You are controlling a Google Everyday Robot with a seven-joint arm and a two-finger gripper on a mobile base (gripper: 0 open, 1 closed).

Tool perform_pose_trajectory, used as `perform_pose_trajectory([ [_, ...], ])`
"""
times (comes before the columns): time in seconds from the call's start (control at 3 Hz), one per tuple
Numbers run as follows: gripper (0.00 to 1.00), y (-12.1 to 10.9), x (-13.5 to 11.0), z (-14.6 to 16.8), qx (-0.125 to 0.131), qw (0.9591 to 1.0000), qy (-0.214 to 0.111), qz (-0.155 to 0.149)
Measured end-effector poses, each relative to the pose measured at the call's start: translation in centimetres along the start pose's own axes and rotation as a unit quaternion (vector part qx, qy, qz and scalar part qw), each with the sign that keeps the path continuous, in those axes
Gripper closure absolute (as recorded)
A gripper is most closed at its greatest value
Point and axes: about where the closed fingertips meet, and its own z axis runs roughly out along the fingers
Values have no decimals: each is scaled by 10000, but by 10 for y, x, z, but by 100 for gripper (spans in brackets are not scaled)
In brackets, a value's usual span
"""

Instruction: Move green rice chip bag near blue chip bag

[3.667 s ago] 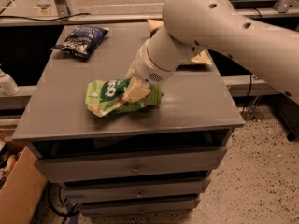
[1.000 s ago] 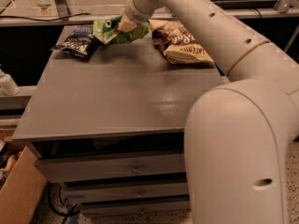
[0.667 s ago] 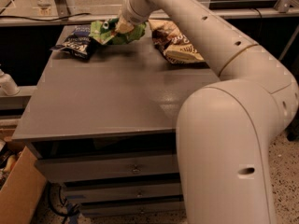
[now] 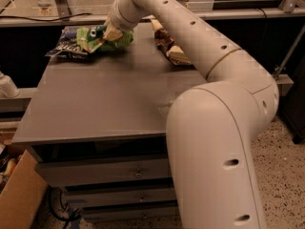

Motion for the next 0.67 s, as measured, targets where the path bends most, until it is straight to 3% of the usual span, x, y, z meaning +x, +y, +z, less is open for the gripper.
perform_pose_trajectory([
  [0.67, 60, 24, -10, 21, -383, 9991, -181, 54],
])
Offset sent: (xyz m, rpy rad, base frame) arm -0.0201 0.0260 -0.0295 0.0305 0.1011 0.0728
